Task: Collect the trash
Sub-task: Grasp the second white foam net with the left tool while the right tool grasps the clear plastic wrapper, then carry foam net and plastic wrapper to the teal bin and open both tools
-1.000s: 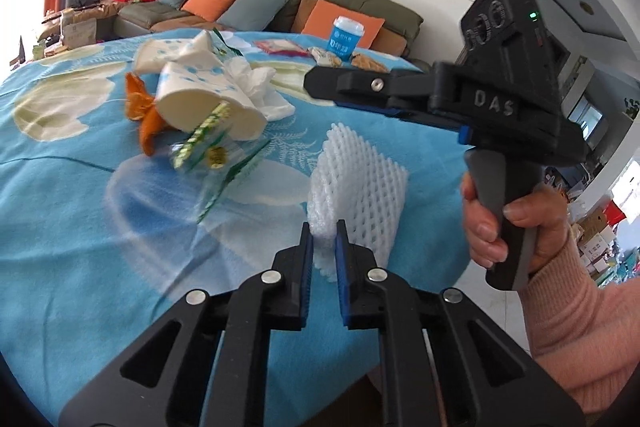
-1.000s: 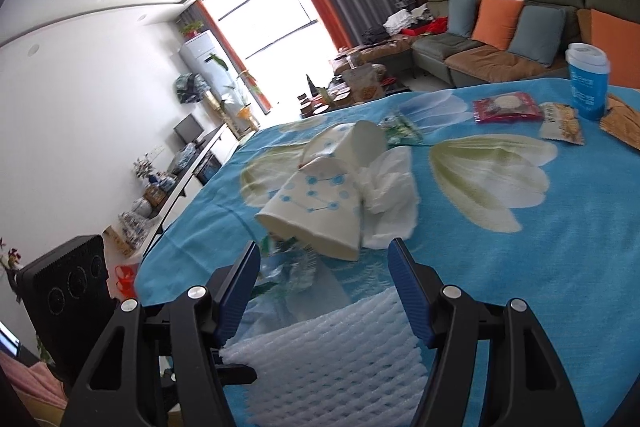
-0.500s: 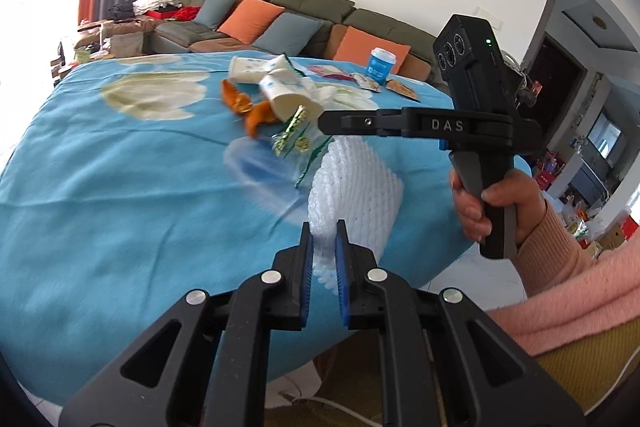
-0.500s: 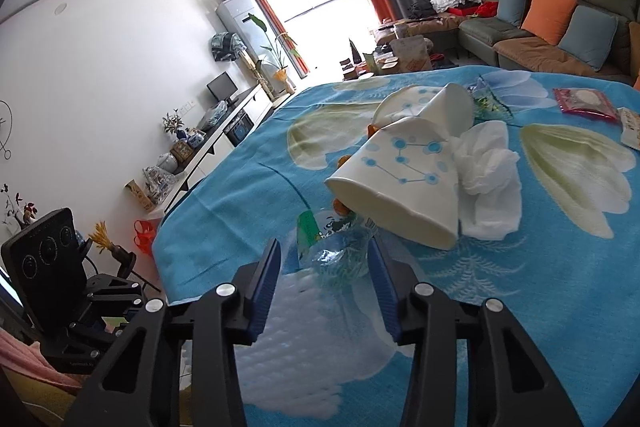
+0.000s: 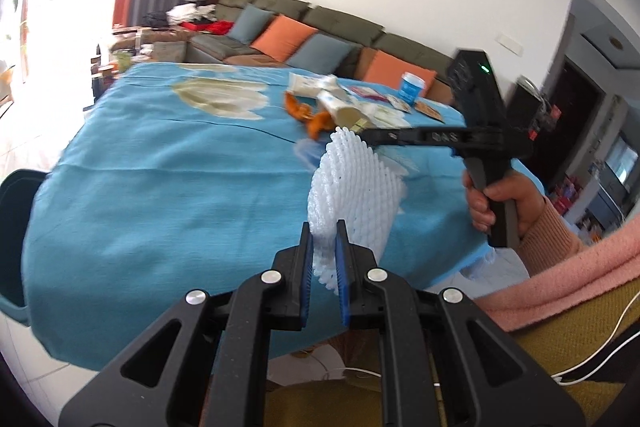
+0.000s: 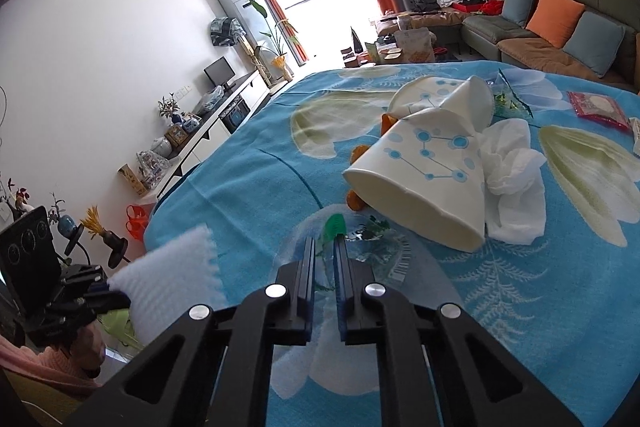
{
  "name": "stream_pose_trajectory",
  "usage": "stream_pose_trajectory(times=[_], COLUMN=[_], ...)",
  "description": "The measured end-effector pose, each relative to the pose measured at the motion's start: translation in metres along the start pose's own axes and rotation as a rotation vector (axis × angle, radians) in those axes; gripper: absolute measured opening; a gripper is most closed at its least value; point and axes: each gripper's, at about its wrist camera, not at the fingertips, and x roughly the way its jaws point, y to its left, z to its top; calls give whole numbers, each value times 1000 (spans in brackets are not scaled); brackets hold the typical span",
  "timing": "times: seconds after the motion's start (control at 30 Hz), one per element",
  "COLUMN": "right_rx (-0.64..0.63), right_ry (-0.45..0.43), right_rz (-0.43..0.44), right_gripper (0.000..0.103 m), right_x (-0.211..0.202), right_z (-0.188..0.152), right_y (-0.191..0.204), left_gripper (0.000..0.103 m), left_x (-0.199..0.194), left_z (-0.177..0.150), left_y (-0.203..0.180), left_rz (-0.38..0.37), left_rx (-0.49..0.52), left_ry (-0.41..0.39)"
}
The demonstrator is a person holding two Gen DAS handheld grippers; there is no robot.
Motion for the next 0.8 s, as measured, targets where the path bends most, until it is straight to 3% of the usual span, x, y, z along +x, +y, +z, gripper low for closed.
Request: stream_pose_trajectory(times=[0.4, 0.8], right_rx=[-60, -180], right_ry=[-35, -11], right_rz=[72, 227], right_gripper=[2, 2], right_x=[0, 45], right_z=[19, 54], right_y=[37, 111], left_gripper=[11, 11], left_x=[-29, -72], left_z=[4, 1], left_y=[47, 96], left_rz=[144, 309], left_rx=[-110, -216], left_ry=[-95, -180])
